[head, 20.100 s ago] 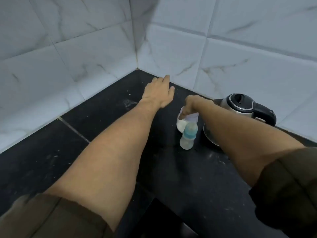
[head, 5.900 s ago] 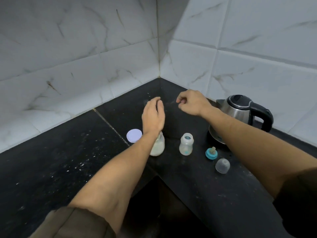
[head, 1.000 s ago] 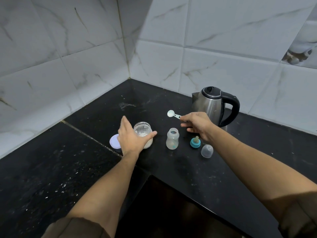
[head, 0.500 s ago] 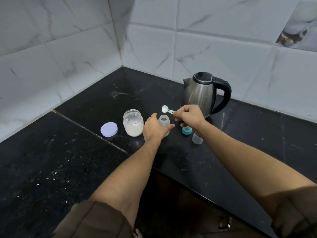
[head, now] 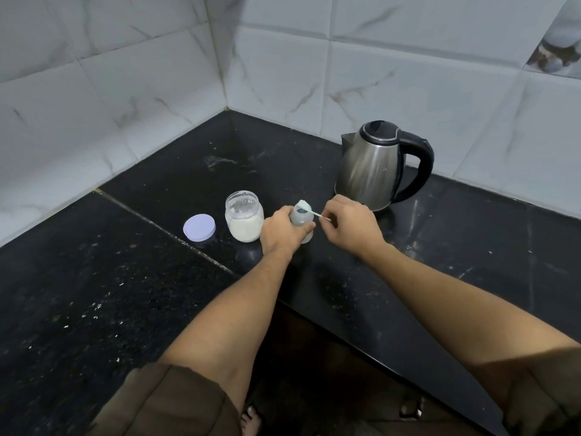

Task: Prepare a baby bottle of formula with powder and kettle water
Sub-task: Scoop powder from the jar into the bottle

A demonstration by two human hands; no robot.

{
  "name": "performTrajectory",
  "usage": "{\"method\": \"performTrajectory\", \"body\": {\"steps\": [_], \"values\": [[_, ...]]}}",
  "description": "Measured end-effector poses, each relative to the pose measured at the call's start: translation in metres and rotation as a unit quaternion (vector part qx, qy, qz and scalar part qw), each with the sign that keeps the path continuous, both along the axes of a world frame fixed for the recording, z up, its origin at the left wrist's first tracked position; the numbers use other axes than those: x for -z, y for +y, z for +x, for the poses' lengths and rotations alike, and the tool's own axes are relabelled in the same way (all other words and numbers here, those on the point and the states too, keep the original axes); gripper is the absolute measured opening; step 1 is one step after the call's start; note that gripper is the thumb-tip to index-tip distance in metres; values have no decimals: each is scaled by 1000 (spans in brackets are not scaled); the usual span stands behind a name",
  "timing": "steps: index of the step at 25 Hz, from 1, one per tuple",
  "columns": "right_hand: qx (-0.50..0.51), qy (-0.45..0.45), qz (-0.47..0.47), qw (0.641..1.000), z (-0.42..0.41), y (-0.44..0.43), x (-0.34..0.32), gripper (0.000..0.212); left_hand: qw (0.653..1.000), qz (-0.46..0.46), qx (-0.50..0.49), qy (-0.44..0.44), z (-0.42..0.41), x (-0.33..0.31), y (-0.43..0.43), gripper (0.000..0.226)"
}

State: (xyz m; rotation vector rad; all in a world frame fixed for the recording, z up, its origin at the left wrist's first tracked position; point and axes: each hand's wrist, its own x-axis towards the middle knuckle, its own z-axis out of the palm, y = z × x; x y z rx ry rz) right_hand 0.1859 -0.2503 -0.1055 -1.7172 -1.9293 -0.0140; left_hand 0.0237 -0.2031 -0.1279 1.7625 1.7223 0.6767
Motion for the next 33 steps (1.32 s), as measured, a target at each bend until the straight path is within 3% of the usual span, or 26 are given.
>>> {"method": "performTrajectory", "body": {"steps": [2, 4, 21, 26, 33], "values": [[-33, -106, 60, 992, 1, -1, 6, 15, 1000, -5, -1, -2, -2, 0, 2, 56], [-43, -155, 83, 984, 2, -1, 8, 18, 1000, -9, 1, -3, -2, -1, 3, 57], [-32, -135, 75, 988, 10, 5, 8, 15, 1000, -16, -1, 5, -5, -1, 8, 59], [6, 3, 24, 1000, 9, 7, -3, 11, 1000, -24, 1, -3, -4, -5, 9, 61], [41, 214, -49, 975, 11, 9, -32, 11, 999, -41, 22, -13, -7, -20, 10, 102]]}}
